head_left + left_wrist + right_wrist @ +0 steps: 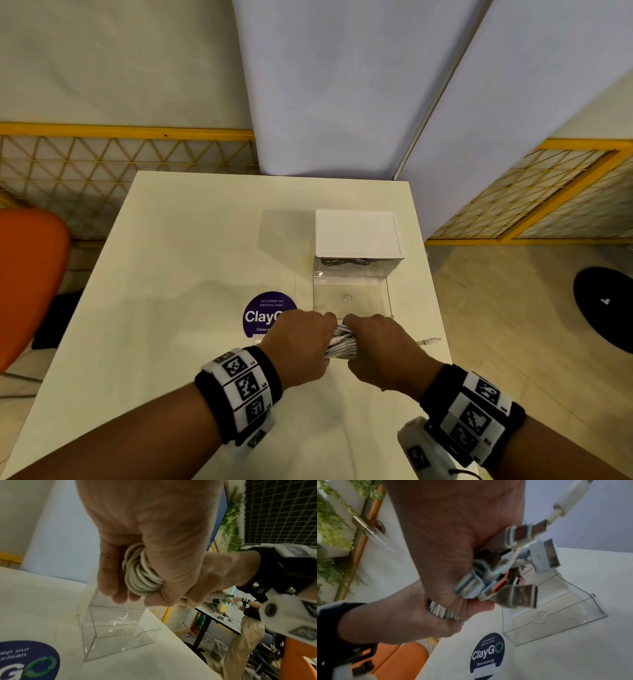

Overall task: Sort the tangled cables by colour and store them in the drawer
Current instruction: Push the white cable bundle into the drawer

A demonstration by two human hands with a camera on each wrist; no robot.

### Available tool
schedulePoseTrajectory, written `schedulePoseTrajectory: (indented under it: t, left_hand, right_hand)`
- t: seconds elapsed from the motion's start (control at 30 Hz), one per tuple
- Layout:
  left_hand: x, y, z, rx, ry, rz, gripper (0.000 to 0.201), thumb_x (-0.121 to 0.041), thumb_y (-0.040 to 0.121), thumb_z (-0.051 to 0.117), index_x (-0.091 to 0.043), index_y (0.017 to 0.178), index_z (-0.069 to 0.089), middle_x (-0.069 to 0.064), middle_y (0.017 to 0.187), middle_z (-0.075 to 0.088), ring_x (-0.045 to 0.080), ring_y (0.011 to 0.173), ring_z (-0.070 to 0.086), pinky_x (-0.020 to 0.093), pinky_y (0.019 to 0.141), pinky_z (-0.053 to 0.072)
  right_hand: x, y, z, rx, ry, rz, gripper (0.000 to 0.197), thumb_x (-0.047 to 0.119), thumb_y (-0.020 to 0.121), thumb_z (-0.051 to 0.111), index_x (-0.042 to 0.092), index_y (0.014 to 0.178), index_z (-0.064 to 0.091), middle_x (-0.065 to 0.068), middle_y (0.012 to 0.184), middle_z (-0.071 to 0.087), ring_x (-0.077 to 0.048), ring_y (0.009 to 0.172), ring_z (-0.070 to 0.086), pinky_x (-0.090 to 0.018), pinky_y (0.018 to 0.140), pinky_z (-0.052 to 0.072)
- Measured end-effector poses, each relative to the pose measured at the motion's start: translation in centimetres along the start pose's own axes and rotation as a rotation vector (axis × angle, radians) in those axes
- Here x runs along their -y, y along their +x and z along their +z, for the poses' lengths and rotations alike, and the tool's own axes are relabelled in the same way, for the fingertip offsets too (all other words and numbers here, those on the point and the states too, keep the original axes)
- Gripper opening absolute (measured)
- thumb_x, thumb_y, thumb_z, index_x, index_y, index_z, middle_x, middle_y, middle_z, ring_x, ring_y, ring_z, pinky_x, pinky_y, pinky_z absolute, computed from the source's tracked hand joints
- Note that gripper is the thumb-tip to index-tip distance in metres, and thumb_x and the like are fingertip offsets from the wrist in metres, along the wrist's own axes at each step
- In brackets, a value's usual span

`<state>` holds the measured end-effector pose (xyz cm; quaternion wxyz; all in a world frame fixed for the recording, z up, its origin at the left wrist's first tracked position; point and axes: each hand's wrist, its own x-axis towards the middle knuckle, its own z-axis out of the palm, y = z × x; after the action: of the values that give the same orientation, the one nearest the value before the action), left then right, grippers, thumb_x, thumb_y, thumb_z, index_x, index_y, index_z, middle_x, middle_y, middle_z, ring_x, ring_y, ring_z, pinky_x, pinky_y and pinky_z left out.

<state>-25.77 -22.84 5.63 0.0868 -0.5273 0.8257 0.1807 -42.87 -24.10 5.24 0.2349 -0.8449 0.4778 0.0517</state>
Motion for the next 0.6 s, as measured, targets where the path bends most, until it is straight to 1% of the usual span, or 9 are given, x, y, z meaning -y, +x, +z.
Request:
schedulePoseTrajectory:
  t: [0.07,0.13,0.23,0.3,0.4,0.43,0.47,0.53,0.6]
  left_hand:
    - [0.2,0.7,0.0,0.011,-0.009,0.006,0.035,-0.038,0.092,0.057,-0.018,0.121,0.054,0.002,0.107,0.068,0.019,0.090,0.064,0.031,0.077,0.050]
    - [0.5,1.5,0.0,0.003,-0.008,0.005,0.032,-0.036,0.091,0.056,-0.018,0.117,0.056,0.002,0.101,0.068,0.020,0.086,0.064,0.030,0.071,0.046]
    - [1.0,3.0,0.0,-0.015,-0.005,-0.017,0.034,-0.033,0.089,0.058,-0.017,0.118,0.050,0.004,0.105,0.066,0.022,0.087,0.063,0.033,0.071,0.047]
    - [1.5,4.2,0.0,0.002,-0.019,-0.059,0.045,-0.034,0.086,0.063,-0.017,0.123,0.045,0.005,0.113,0.060,0.023,0.089,0.063,0.035,0.071,0.049]
    - [2.8,5.6,-0.2,0.019,-0.080,-0.126,0.080,-0.038,0.071,0.077,-0.018,0.136,0.035,0.006,0.130,0.043,0.026,0.098,0.060,0.040,0.074,0.054]
    - [3.4,5.9,-0.5,0.017,-0.092,-0.135,0.090,-0.036,0.068,0.080,-0.018,0.141,0.030,0.006,0.133,0.038,0.027,0.105,0.056,0.042,0.075,0.054]
    - [4.1,6.1,-0.8,0.011,-0.095,-0.136,0.093,-0.030,0.068,0.080,-0.018,0.144,0.028,0.007,0.136,0.034,0.027,0.112,0.051,0.042,0.075,0.054]
    - [5.2,6.4,-1.7,-0.030,-0.098,-0.123,0.083,-0.012,0.070,0.073,-0.016,0.142,0.031,0.009,0.137,0.031,0.028,0.119,0.043,0.038,0.070,0.048]
    - [6.4,6.5,-2.4,-0.161,-0.137,-0.125,0.071,-0.001,0.068,0.066,-0.013,0.134,0.040,0.009,0.134,0.034,0.029,0.117,0.042,0.035,0.069,0.044]
  right_hand:
    - [-0.2,0.3,0.2,-0.022,0.000,-0.019,0.029,0.032,0.084,0.061,0.022,0.111,0.054,0.001,0.098,0.068,-0.021,0.084,0.062,-0.029,0.070,0.046]
    - [-0.7,1.1,0.3,-0.024,-0.011,-0.023,0.030,0.035,0.085,0.061,0.022,0.111,0.055,0.001,0.097,0.069,-0.021,0.083,0.063,-0.032,0.073,0.051]
    - [-2.2,3.0,0.6,-0.035,-0.037,-0.006,0.029,0.034,0.084,0.061,0.020,0.109,0.056,-0.001,0.094,0.069,-0.022,0.080,0.063,-0.035,0.074,0.053]
    - [-3.0,4.3,1.0,-0.072,-0.048,0.017,0.025,0.030,0.085,0.059,0.018,0.106,0.055,-0.002,0.091,0.068,-0.024,0.078,0.062,-0.034,0.070,0.050]
    - [-4.1,6.3,2.0,-0.106,-0.080,0.100,0.025,0.025,0.084,0.057,0.016,0.107,0.051,-0.004,0.092,0.066,-0.029,0.081,0.063,-0.036,0.070,0.050]
    - [-4.4,6.8,2.3,-0.109,-0.087,0.132,0.026,0.023,0.084,0.057,0.015,0.108,0.050,-0.004,0.095,0.066,-0.030,0.084,0.064,-0.036,0.071,0.050]
    - [-4.8,7.3,2.7,-0.107,-0.098,0.159,0.028,0.022,0.084,0.058,0.015,0.109,0.050,-0.004,0.097,0.066,-0.031,0.086,0.065,-0.036,0.072,0.050]
    - [-5.6,8.0,3.4,-0.085,-0.140,0.190,0.030,0.019,0.084,0.058,0.013,0.113,0.049,-0.005,0.100,0.066,-0.031,0.089,0.066,-0.036,0.073,0.050]
    - [-6.3,8.6,4.0,-0.067,-0.190,0.200,0.030,0.016,0.085,0.055,0.011,0.115,0.048,-0.006,0.101,0.067,-0.030,0.088,0.067,-0.035,0.073,0.051]
